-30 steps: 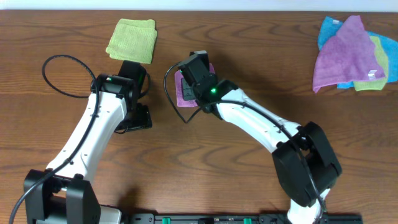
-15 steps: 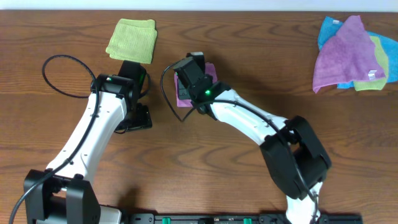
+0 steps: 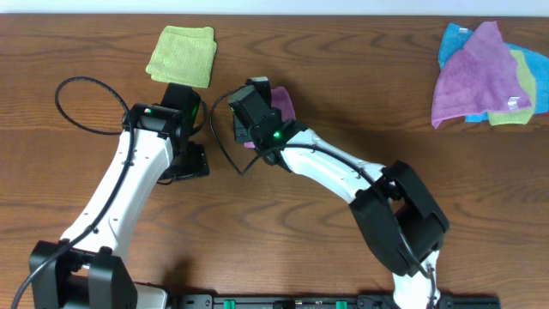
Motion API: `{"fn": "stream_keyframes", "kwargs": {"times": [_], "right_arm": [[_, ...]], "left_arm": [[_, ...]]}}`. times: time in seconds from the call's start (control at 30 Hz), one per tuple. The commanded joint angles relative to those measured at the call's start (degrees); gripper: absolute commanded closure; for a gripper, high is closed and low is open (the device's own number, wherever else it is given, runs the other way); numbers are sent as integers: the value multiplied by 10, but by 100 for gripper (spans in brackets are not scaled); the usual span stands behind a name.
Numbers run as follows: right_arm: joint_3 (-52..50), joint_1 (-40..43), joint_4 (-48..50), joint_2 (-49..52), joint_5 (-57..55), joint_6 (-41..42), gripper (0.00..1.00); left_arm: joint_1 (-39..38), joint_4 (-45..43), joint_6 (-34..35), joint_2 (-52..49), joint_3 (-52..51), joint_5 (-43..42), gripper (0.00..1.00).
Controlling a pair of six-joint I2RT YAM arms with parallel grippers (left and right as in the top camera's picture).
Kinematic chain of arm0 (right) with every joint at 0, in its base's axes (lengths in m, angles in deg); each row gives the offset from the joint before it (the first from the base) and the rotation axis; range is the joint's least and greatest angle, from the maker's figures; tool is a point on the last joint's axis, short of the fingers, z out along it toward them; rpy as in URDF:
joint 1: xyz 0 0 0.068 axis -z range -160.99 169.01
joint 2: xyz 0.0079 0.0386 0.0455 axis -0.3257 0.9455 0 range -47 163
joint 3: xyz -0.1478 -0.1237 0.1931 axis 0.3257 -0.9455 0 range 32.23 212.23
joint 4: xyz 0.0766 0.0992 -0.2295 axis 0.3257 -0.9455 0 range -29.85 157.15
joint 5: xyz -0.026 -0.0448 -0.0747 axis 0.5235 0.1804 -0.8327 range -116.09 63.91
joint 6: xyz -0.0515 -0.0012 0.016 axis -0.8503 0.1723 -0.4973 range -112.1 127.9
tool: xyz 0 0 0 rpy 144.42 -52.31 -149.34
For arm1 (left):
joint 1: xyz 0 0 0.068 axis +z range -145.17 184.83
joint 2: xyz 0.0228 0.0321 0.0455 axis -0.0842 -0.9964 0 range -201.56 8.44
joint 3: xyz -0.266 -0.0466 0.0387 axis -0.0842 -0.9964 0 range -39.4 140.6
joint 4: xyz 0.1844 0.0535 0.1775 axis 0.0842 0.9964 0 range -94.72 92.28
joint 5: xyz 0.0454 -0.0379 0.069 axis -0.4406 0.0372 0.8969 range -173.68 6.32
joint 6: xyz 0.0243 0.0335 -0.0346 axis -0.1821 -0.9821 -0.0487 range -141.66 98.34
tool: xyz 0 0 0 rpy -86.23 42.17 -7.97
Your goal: Fold the cloth
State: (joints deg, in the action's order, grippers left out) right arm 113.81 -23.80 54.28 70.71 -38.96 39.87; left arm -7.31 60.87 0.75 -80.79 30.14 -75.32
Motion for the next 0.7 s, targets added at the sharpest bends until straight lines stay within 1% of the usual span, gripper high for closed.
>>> {"fn": "stream_keyframes", "kwargs": {"times": [0.0, 0.03, 0.07, 0.27, 0.37, 0.47, 0.57, 0.67], "right_arm": [[9, -5, 0, 14, -6, 8, 62], [9, -4, -1, 15, -6, 8, 40], [9, -5, -2, 15, -6, 8, 1], [9, -4, 15, 14, -7, 3, 1], [14, -2, 38, 5, -16, -36, 1], [26, 9, 11, -22, -107, -55, 1], [27, 45, -51, -49, -213, -52, 1], [27, 89, -104, -82, -233, -53, 1]], "left_arm": [[2, 2, -6, 10, -7, 6, 5], [2, 2, -6, 10, -7, 6, 5], [2, 2, -6, 10, -7, 6, 5], [2, 2, -6, 10, -7, 6, 5], [2, -1, -15, 13, -7, -10, 5], [2, -21, -32, 29, -7, -72, 5], [1, -65, -45, 52, -7, -173, 5], [-4, -105, -45, 59, -7, -231, 5]]}}
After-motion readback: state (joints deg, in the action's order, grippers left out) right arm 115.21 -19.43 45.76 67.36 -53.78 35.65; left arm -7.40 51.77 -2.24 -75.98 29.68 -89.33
